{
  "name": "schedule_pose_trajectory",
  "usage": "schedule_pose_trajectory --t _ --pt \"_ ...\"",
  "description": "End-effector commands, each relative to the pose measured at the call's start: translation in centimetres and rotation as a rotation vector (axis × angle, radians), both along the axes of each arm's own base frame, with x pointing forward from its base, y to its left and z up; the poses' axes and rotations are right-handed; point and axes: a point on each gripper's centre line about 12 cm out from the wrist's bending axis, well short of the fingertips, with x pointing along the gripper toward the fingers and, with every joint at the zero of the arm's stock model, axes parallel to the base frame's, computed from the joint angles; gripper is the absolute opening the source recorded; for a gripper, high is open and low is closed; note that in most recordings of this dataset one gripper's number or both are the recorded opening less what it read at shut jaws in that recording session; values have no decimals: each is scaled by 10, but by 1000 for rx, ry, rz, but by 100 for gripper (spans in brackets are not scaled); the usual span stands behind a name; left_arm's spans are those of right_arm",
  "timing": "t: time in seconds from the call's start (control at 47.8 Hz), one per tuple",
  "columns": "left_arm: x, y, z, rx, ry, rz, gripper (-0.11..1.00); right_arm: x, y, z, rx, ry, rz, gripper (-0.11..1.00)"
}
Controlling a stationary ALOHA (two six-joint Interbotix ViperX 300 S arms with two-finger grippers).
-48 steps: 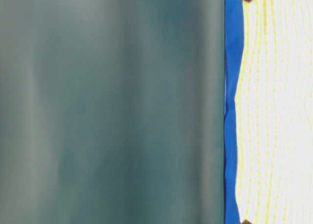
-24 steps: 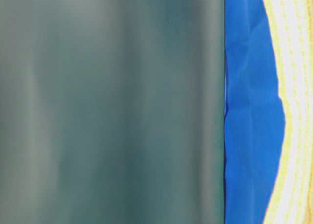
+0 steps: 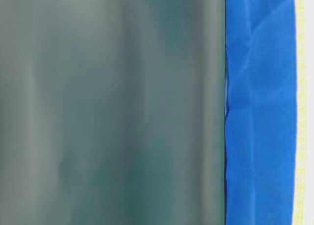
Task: Fold the yellow towel.
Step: 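Fold the far edge toward the near edge with both grippers, release, then grasp the folded strip's top corners with both grippers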
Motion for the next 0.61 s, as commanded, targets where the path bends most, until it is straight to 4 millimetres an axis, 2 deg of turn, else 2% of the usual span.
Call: schedule_pose_trajectory --t 0.0,0.397,0.439,0.481,0.523,0.586 --pt "6 -2 6 -4 -18 -2 4 6 2 7 2 -26 5 4" --pt "18 -4 6 -4 -10 -3 7 3 15 5 8 4 58 5" --pt "18 -4 6 -4 -7 -3 13 3 16 5 8 3 64 6" --pt "18 -4 5 -3 0 -3 23 3 19 6 9 -3 71 13" --pt "17 -4 5 -2 10 -4 37 4 20 7 8 -6 76 22" --pt "14 -4 4 2 31 -5 55 4 21 8 8 -12 80 43"
